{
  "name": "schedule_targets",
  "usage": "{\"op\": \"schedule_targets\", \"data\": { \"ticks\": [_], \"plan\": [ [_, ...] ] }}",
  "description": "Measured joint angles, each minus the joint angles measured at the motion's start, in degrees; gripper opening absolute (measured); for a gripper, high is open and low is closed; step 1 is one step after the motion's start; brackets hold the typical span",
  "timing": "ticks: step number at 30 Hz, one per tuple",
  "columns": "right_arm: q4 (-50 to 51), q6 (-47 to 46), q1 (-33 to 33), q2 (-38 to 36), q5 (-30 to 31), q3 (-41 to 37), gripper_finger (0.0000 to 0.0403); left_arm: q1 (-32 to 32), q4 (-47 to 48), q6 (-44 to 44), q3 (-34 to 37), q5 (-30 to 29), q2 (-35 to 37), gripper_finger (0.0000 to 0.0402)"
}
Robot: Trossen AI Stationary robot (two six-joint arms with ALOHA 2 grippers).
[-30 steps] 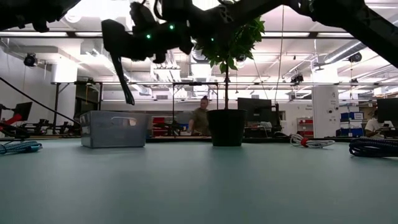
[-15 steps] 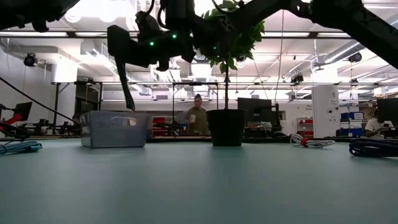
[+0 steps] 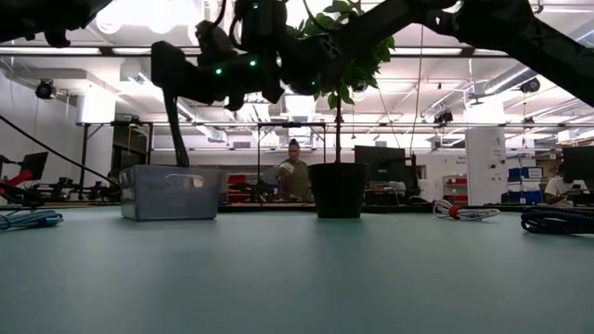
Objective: Pick and place USB-C Cables
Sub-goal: Put the green charger cable into the gray bin
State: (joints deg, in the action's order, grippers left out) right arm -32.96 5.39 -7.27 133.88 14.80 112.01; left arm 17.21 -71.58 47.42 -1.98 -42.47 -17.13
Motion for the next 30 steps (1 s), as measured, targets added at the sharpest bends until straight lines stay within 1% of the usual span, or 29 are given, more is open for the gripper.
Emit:
{"op": "schedule_targets", "data": {
  "ticks": [4, 8, 14, 16, 30],
  "plan": [
    [2.67, 0.37, -0.02, 1.78, 0.00, 4.27, 0.0027, 0.00, 0.02, 0.02, 0.00, 0.01, 0.23, 0.0019],
    [9.87, 0.89, -0.24, 2.87, 0.19, 9.53, 0.0027, 0.00, -0.05, 0.04, 0.00, 0.01, 0.46, 0.0019],
    [21.50, -4.60, -2.08, 2.91, 0.20, 14.07, 0.0027, 0.00, 0.01, 0.02, -0.02, 0.01, 0.42, 0.0019],
    [23.98, -6.16, -2.83, 2.91, -0.11, 14.61, 0.0027, 0.00, 0.02, 0.02, -0.01, 0.01, 0.42, 0.0019],
    [25.06, -7.93, -3.54, 4.13, -0.22, 13.87, 0.0027, 0.00, 0.01, 0.00, 0.00, 0.01, 0.42, 0.0019]
  ]
}}
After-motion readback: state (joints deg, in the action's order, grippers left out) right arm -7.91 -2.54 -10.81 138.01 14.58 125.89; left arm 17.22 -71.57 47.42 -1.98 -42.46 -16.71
